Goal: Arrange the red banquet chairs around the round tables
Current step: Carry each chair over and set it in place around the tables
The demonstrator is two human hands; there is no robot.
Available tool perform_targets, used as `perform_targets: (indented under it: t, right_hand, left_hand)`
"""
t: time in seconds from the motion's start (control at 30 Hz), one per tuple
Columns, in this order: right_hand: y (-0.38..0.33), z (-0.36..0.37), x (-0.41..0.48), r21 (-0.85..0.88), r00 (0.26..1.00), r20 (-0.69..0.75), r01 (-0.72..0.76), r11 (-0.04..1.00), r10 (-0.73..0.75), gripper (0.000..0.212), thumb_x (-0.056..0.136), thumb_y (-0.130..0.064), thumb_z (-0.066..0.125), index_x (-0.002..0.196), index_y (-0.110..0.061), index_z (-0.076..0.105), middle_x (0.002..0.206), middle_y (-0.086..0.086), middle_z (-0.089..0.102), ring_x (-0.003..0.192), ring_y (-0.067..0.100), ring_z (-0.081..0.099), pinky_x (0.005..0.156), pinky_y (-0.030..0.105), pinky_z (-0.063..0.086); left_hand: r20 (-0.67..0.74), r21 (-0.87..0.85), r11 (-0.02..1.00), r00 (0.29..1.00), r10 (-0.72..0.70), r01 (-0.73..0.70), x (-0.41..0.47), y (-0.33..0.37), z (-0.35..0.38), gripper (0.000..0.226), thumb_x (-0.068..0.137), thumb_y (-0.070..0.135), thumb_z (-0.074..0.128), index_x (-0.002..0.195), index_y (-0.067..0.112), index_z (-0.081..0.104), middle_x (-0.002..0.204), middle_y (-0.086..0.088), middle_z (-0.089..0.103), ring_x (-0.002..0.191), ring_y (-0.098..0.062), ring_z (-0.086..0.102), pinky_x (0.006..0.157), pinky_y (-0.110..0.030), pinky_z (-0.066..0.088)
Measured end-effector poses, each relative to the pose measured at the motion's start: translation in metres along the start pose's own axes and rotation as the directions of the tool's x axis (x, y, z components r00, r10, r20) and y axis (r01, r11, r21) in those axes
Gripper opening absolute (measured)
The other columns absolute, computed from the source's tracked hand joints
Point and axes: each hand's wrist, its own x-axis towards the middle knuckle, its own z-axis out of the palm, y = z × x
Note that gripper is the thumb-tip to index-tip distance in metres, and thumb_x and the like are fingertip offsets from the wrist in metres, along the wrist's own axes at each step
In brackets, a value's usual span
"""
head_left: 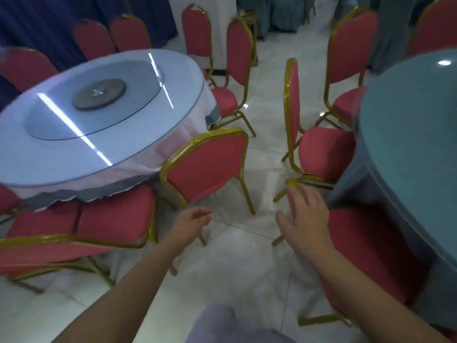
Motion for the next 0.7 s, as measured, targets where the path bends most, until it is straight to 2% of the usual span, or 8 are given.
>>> perform_targets:
  t: [0.1, 0.2, 0.3, 0.37, 0.47, 0.53, 0.63, 0.7]
  right_hand:
    - [-0.039, 0.029, 0.046, 0.245, 0.974, 0.216, 0.019, 0.969, -0.074, 0.059, 0.089, -0.033, 0.066, 0.142, -0.017, 0.045, 0.139, 0.002, 0.046, 0.13, 0.022, 0.042, 0.106, 0.031, 0.035]
    - [-0.08, 0.062, 0.094, 0.41, 0.924, 0.381, -0.205, 0.889, 0.037, 0.07, 0.09, -0.04, 0.067, 0.149, -0.021, 0.036, 0.149, 0.002, 0.038, 0.137, 0.018, 0.037, 0.105, 0.027, 0.03]
    - [-0.121, 0.093, 0.145, 0.599, 0.77, 0.609, -0.604, 0.526, 0.19, 0.059, 0.086, -0.04, 0.072, 0.136, -0.028, 0.042, 0.143, -0.001, 0.049, 0.121, 0.023, 0.054, 0.093, 0.046, 0.049]
    - [-0.145, 0.111, 0.178, 0.603, 0.693, 0.689, -0.71, 0.364, 0.21, 0.072, 0.083, -0.043, 0.073, 0.141, -0.031, 0.034, 0.137, -0.002, 0.054, 0.113, 0.025, 0.057, 0.077, 0.046, 0.049]
    - [-0.173, 0.135, 0.217, 0.595, 0.674, 0.673, -0.738, 0.317, 0.306, 0.098, 0.08, -0.043, 0.076, 0.152, -0.036, 0.01, 0.143, 0.0, 0.049, 0.118, 0.027, 0.057, 0.083, 0.052, 0.052]
    - [-0.184, 0.155, 0.235, 0.611, 0.691, 0.644, -0.723, 0.323, 0.33, 0.105, 0.082, -0.04, 0.075, 0.154, -0.037, -0.001, 0.145, 0.001, 0.046, 0.111, 0.022, 0.058, 0.077, 0.048, 0.056]
    - [-0.188, 0.185, 0.254, 0.594, 0.719, 0.552, -0.695, 0.405, 0.423, 0.117, 0.084, -0.041, 0.073, 0.151, -0.035, -0.022, 0.15, 0.003, 0.039, 0.126, 0.028, 0.049, 0.101, 0.053, 0.046]
    - [-0.185, 0.197, 0.265, 0.571, 0.707, 0.53, -0.706, 0.418, 0.468, 0.118, 0.084, -0.042, 0.072, 0.15, -0.033, -0.025, 0.143, 0.002, 0.045, 0.127, 0.029, 0.048, 0.104, 0.054, 0.044]
  left_hand:
    - [-0.208, 0.033, 0.996, 0.974, 0.085, -0.08, 0.031, 0.003, -0.059, 0.026, 0.087, 0.01, 0.07, 0.112, 0.012, 0.066, 0.106, -0.005, 0.069, 0.099, -0.023, 0.066, 0.088, -0.033, 0.055]
    - [-0.229, 0.098, 0.989, 0.965, 0.13, -0.11, 0.071, 0.01, -0.098, 0.054, 0.08, 0.014, 0.077, 0.13, 0.016, 0.055, 0.117, -0.006, 0.065, 0.105, -0.024, 0.064, 0.091, -0.042, 0.054]
    - [-0.18, 0.248, 0.967, 0.978, 0.108, -0.061, 0.118, 0.012, -0.121, 0.081, 0.075, 0.023, 0.082, 0.144, 0.016, 0.039, 0.128, -0.005, 0.053, 0.114, -0.024, 0.056, 0.094, -0.036, 0.048]
    - [-0.104, 0.358, 0.933, 0.992, 0.069, -0.028, 0.147, 0.011, -0.132, 0.088, 0.078, 0.03, 0.08, 0.15, 0.018, 0.031, 0.137, -0.01, 0.046, 0.123, -0.03, 0.051, 0.104, -0.04, 0.043]
    - [-0.01, 0.481, 0.87, 0.991, 0.131, -0.11, 0.176, 0.008, -0.141, 0.062, 0.088, 0.031, 0.069, 0.144, 0.021, 0.044, 0.131, -0.009, 0.056, 0.119, -0.029, 0.055, 0.097, -0.031, 0.042]
    - [-0.037, 0.475, 0.865, 0.979, 0.201, -0.16, 0.191, 0.004, -0.144, 0.043, 0.093, 0.03, 0.062, 0.135, 0.023, 0.056, 0.122, -0.004, 0.064, 0.112, -0.024, 0.061, 0.089, -0.028, 0.043]
    - [-0.04, 0.499, 0.842, 0.965, 0.259, -0.206, 0.206, -0.001, -0.146, 0.033, 0.092, 0.038, 0.062, 0.124, 0.03, 0.065, 0.112, 0.004, 0.069, 0.103, -0.016, 0.064, 0.086, -0.027, 0.047]
    - [-0.023, 0.516, 0.827, 0.962, 0.273, -0.222, 0.21, 0.0, -0.14, 0.032, 0.092, 0.041, 0.062, 0.123, 0.034, 0.065, 0.109, 0.005, 0.069, 0.101, -0.015, 0.064, 0.084, -0.027, 0.048]
